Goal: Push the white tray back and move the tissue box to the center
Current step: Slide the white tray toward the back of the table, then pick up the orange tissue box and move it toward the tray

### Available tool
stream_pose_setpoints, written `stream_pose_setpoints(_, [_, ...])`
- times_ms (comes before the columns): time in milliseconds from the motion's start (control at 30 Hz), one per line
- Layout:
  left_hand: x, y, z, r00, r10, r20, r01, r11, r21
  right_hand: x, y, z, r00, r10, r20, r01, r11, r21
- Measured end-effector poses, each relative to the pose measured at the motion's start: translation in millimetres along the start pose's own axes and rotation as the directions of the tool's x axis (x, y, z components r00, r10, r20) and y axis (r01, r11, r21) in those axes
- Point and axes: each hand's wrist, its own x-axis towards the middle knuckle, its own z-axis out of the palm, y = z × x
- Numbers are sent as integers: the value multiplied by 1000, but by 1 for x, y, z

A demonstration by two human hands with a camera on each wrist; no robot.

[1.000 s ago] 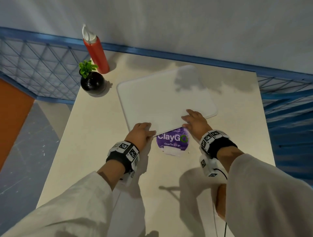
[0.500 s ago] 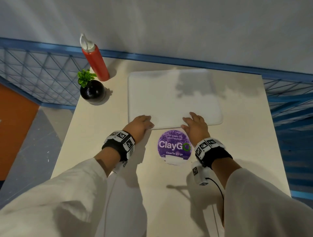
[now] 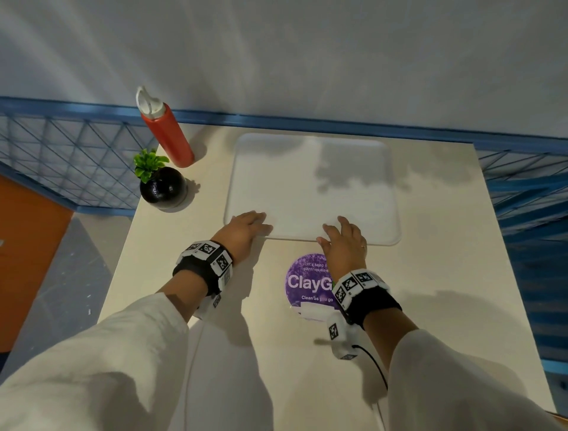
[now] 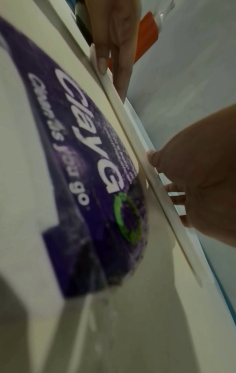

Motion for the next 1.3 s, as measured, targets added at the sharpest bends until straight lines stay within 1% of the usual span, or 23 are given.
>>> stream_pose_setpoints(300, [3,2,-5,999,-28,-19,27,998,-60,1,-5,2,1000,20,6,-20,1000,-7])
stream_pose_setpoints(400, [3,3,-5,1000,-20,-24,18,998,-67,1,-5,1,1000,22,17,-22,1000,-19])
stream_pose_setpoints(533, [1,5,-8,999,-47,13,47,997,-63,0,-5,-1,1000,19,18,-19,1000,-22])
stream_pose_setpoints(600, [-3,7,-7,1000,-13,27,14,1000,-14,-1,-6,-4,999,21,37,-20,1000,-10])
stream_pose_setpoints(633, [-5,6,-5,1000,1,22,-2,1000,31,-2,-6,-7,999,20,48,-20,1000,15])
stream_pose_setpoints(666, [-10,8,-5,1000,-14,-1,14,998,65,-5,-7,-11,998,15,53,-17,999,44])
stream_pose_setpoints(700, [-16,13,-4,998,-41,-39,43,997,58,-10,-8,-16,999,7,51,-10,998,64])
stream_pose_setpoints(733, [-25,19,-4,993,-66,-93,68,998,10,-18,-9,-23,999,-6,37,4,998,69])
stream_pose_setpoints(766, [-34,25,-3,984,-75,-159,69,997,-46,-28,-10,-29,1000,-23,13,22,997,72])
stream_pose_setpoints(800, [-46,34,-3,976,-90,-199,71,993,-98,-43,-11,-36,999,-35,-17,36,996,79])
stream_pose_setpoints(833, [-60,43,-2,975,-87,-205,62,990,-125,-62,-12,-44,998,-44,-54,49,994,97])
stream_pose_setpoints(899, [-93,64,4,983,-76,-169,50,987,-151,-107,-9,-57,988,-63,-143,84,986,145])
stream_pose_setpoints(933, [-111,77,8,984,-91,-155,64,983,-170,-131,-5,-62,981,-72,-183,101,983,156])
stream_pose_setpoints(999, [-148,104,19,985,-104,-136,75,976,-203,-182,8,-71,967,-80,-242,118,982,145])
stream_pose_setpoints(1066, [-179,134,33,990,-85,-108,58,971,-231,-229,30,-80,960,-74,-271,107,988,110])
stream_pose_setpoints(1166, [-212,180,58,996,-61,-69,37,952,-305,-287,72,-95,946,-45,-320,64,997,50])
stream_pose_setpoints(1233, [-223,214,74,997,-53,-61,26,930,-367,-318,104,-107,921,0,-389,18,999,42])
stream_pose_setpoints(1299, [-227,247,92,998,-37,-59,9,911,-413,-344,136,-117,877,54,-478,-33,998,52])
